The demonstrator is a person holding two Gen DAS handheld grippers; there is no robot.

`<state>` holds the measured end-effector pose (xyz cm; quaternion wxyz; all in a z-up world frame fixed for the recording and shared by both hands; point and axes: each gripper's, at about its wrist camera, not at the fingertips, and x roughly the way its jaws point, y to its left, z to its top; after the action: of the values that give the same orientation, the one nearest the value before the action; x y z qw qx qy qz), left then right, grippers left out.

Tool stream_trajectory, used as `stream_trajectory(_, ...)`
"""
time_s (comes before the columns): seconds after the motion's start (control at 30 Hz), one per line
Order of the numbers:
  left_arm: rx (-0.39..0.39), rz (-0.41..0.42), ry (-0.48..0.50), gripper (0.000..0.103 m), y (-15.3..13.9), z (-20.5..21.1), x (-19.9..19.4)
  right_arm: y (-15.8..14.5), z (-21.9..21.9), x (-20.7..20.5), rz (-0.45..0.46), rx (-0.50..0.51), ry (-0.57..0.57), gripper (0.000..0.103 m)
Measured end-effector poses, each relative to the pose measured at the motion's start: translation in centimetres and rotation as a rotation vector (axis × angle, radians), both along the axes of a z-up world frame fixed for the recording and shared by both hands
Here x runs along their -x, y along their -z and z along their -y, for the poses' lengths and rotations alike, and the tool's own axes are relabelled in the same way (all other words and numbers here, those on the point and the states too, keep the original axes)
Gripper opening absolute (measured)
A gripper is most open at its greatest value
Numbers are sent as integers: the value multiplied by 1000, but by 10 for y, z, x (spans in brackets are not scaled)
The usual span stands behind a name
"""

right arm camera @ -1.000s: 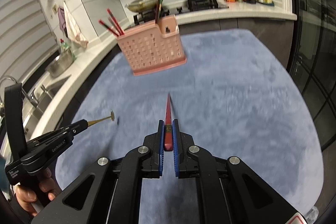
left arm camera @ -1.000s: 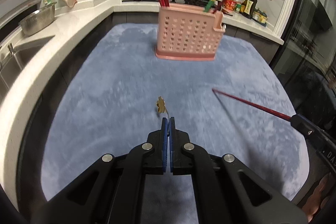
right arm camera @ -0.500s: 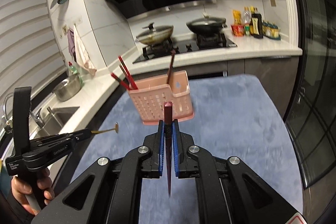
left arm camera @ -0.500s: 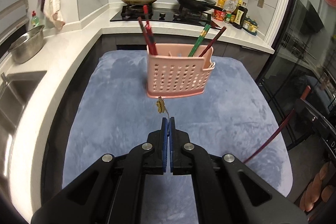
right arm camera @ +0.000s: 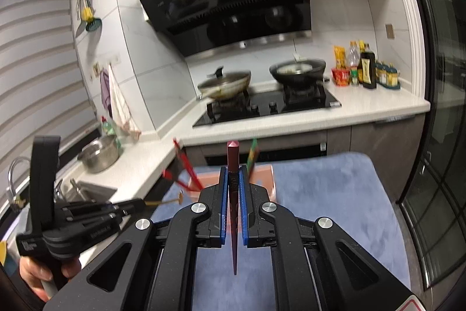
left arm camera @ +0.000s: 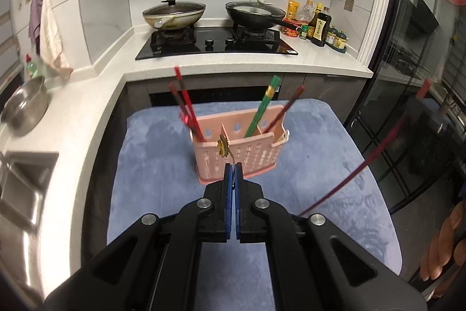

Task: Organize utensils
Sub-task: 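Lift the spoon and chopstick and carry both over the pink basket, then open both tools to drop the spoon and chopstick into the basket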

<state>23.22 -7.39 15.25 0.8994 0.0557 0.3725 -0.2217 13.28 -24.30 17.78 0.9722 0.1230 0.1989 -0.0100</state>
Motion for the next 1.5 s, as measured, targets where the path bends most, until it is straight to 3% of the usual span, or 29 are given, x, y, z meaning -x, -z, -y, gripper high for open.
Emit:
stream_trajectory(0.23, -60, -50, 6, 1, 0, 22, -47, -43, 13, -49, 98, -11, 25, 7)
stream_trajectory(0.4, -61, -106, 0, 1, 12, 31, -75, -56, 14, -89, 130, -15, 25, 7)
stream_trajectory(0.67, -63, -180, -24, 1, 39, 34, -108, -30, 7, -145, 82, -20, -3, 7)
stream_trajectory(0.9, -47, -217, -41, 1, 58, 34, -121, 14, 8, -174, -16, -22, -9, 7)
stream_trajectory(1.07, -32, -173, -67, 3, 56, 33, -119, 40, 11, -187, -99, -21, -17, 9)
stream_trajectory(1.13, -24, -154, -74, 12, 54, 31, -118, 44, 12, -187, -106, -13, -11, 14)
stream_trajectory(1.17, -20, -138, -87, 25, 52, 29, -117, 44, 11, -186, -107, -8, -8, 16)
stream_trajectory(1.33, -29, -57, -103, 31, 42, 30, -104, 40, 14, -174, -96, -11, 6, 28)
stream_trajectory(1.4, -31, -31, -102, 39, 37, 31, -96, 37, 13, -167, -93, -4, 5, 33)
stream_trajectory(1.5, -39, 14, -107, 42, 30, 32, -85, 33, 10, -155, -90, 8, 2, 34)
